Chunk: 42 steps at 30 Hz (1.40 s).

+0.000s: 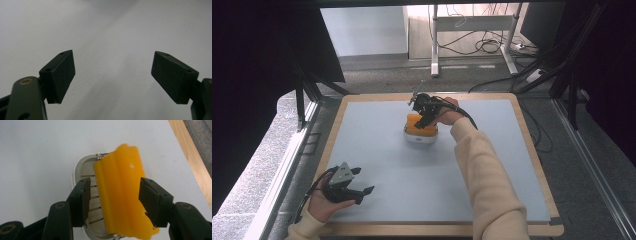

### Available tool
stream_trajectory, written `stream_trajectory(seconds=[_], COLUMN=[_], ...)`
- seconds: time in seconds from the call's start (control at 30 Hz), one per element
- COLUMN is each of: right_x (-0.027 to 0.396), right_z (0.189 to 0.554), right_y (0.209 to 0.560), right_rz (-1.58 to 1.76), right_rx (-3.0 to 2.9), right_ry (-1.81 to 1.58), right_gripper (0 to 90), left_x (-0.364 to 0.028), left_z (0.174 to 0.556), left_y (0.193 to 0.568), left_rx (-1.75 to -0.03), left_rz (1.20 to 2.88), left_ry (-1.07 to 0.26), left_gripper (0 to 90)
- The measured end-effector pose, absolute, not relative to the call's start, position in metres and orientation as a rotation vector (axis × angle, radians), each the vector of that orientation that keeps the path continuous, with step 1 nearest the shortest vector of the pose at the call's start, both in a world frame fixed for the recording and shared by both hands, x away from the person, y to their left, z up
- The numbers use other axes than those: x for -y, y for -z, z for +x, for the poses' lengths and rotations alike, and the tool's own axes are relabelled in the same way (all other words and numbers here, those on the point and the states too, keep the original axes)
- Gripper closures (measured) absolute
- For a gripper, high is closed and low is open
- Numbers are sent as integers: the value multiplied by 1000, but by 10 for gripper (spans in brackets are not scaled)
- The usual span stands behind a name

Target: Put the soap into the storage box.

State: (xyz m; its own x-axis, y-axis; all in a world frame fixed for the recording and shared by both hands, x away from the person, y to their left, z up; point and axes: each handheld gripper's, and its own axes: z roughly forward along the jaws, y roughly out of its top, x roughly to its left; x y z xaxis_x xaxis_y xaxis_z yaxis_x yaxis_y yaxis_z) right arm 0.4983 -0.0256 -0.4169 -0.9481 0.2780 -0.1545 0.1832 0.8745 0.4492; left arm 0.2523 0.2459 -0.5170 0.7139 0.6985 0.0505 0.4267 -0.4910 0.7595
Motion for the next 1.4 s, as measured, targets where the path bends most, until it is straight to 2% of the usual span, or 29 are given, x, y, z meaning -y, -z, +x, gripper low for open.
stream_trajectory(seconds=[0.23, 0.53, 1.13, 1.4], right_x=[41, 83, 183, 215], right_z=[490, 463, 363, 337], right_y=[411, 414, 441, 457], right_rz=[446, 633, 912, 1010], right_rx=[-2781, -2681, -2504, -2423], right_ry=[-755, -897, -1030, -1072], right_gripper=[383, 337, 324, 308], left_x=[-246, -247, -245, -242], left_z=[252, 252, 251, 251], left_y=[517, 516, 517, 519], left_rx=[-848, -853, -856, -867], left_rz=[2158, 2157, 2164, 2159], left_ry=[-459, -461, -470, -470], left_gripper=[193, 193, 193, 193])
